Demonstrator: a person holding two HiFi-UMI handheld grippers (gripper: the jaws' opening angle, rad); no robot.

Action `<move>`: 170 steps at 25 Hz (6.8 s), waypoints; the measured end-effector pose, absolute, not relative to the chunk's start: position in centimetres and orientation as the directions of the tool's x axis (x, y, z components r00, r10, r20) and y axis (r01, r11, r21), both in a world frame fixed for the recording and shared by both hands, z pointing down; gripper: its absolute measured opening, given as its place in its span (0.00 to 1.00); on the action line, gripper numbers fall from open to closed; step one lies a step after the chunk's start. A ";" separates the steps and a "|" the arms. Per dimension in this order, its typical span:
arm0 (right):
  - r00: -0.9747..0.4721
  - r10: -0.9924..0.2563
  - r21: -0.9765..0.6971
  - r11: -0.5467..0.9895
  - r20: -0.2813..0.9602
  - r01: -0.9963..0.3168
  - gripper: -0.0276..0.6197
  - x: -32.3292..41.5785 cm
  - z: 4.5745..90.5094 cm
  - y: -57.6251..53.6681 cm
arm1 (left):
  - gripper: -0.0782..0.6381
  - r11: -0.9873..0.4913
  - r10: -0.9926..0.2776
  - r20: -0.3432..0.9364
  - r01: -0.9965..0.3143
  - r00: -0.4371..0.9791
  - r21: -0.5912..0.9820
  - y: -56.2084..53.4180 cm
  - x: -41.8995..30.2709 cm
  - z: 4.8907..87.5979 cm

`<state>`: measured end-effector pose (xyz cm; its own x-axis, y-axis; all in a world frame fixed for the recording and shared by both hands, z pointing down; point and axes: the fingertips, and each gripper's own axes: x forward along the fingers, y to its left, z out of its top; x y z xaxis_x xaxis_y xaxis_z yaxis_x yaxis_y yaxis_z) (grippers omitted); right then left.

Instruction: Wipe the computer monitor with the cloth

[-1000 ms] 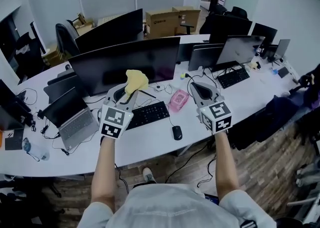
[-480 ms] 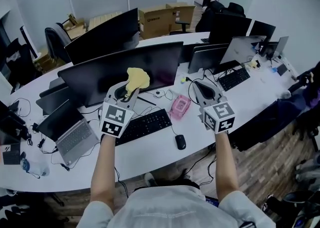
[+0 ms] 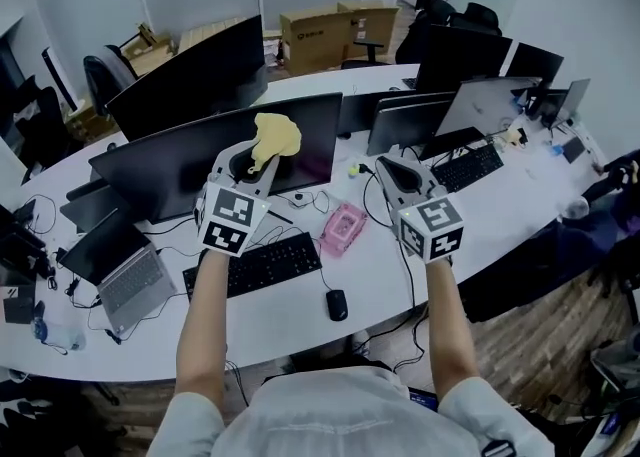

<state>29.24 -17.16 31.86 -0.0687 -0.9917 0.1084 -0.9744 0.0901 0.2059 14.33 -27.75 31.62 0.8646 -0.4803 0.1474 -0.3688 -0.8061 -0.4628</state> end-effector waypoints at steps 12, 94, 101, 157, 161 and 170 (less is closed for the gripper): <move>-0.157 -0.979 0.228 0.183 0.130 -0.956 0.08 37.1 31.8 -21.5 | 0.28 -0.719 -0.592 0.104 -0.466 0.799 -0.516 -32.5 27.3 28.4; -0.348 -0.927 0.197 0.370 0.141 -0.908 0.08 2.7 33.2 -34.6 | 0.27 -0.663 -0.741 0.234 -0.631 0.629 -0.402 -47.4 -10.0 31.3; -0.381 -0.911 0.199 0.407 0.156 -0.891 0.08 -1.9 33.3 -36.8 | 0.27 -0.637 -0.766 0.224 -0.666 0.602 -0.388 -49.0 -15.7 31.4; -0.439 -0.853 0.102 0.482 0.284 -0.870 0.08 -5.7 43.0 -38.2 | 0.26 -0.624 -0.722 0.532 -0.748 0.442 -0.226 -51.9 -26.6 55.6; -0.425 -0.846 0.102 0.477 0.322 -0.873 0.08 -4.8 45.1 -37.9 | 0.26 -0.616 -0.691 0.589 -0.768 0.420 -0.175 -52.0 -26.5 60.0; -0.373 -0.869 0.087 0.421 0.325 -0.903 0.08 -1.7 47.6 -37.6 | 0.26 -0.550 -0.653 0.633 -0.835 0.416 -0.019 -51.6 -26.9 67.4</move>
